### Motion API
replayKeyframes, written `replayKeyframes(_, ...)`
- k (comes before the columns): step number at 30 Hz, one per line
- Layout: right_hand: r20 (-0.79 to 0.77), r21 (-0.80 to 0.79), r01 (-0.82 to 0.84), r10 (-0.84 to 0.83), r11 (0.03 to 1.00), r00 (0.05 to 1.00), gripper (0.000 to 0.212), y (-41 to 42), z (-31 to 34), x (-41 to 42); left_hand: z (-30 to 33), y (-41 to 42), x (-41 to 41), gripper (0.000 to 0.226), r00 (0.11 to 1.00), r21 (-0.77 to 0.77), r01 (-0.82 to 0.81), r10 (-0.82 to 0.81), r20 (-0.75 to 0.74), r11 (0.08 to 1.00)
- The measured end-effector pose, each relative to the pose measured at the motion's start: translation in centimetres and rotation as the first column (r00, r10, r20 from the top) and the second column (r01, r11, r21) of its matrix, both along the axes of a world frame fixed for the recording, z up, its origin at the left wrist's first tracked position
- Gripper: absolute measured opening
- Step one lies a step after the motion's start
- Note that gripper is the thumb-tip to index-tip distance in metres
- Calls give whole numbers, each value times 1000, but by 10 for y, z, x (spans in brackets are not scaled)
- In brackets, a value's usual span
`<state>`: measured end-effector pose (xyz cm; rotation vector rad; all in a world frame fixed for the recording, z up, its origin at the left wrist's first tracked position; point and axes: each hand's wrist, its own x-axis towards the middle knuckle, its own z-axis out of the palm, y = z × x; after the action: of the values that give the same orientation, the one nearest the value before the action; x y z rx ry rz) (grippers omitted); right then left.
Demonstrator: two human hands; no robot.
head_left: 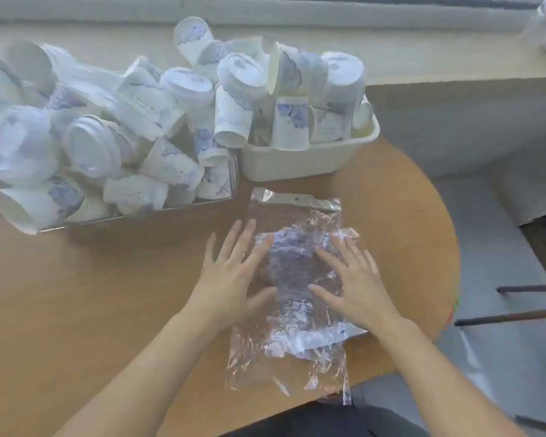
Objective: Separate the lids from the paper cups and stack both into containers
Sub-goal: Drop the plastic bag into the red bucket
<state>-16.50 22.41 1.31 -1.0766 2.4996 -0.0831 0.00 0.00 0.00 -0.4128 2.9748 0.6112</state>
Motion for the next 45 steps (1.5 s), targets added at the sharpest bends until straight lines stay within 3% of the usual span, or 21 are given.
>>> replayKeyframes(3,-76,-57,-10,6,998,997,81,7,-32,2,-35,2,-4,93,999,-47,48,-48,18,998)
replayKeyframes(6,-161,-193,-18,-14,981,987,80,9,-54,8,-58,6,-3,93,992,-32,32,-35,-117,999)
replayKeyframes(10,-234,-349,-28,-59,937,970,72,15,-68,13,-65,13,3,94,984,-48,-8,-1,-177,999)
replayKeyframes(13,-242,-376,-26,-71,926,968,64,19,-67,25,-61,26,18,92,977,-31,-29,22,-210,999)
replayKeyframes(20,-118,-521,-24,-44,853,992,57,26,-46,61,-39,57,48,87,966,94,-80,101,-238,992)
replayKeyframes(27,-63,-662,-3,-51,750,997,49,36,-24,81,-9,91,65,82,932,298,-23,128,-339,954)
replayKeyframes(31,-20,-741,39,-80,670,997,48,38,-8,87,3,106,61,101,919,382,24,130,-372,924)
replayKeyframes(36,130,-789,152,-80,595,988,53,51,10,89,13,116,50,121,922,420,39,130,-364,907)
replayKeyframes(40,255,-788,242,-59,567,965,50,72,19,88,17,131,37,116,916,455,36,153,-371,890)
replayKeyframes(45,387,-756,316,2,573,922,44,110,31,84,20,150,15,100,905,379,11,153,-398,925)
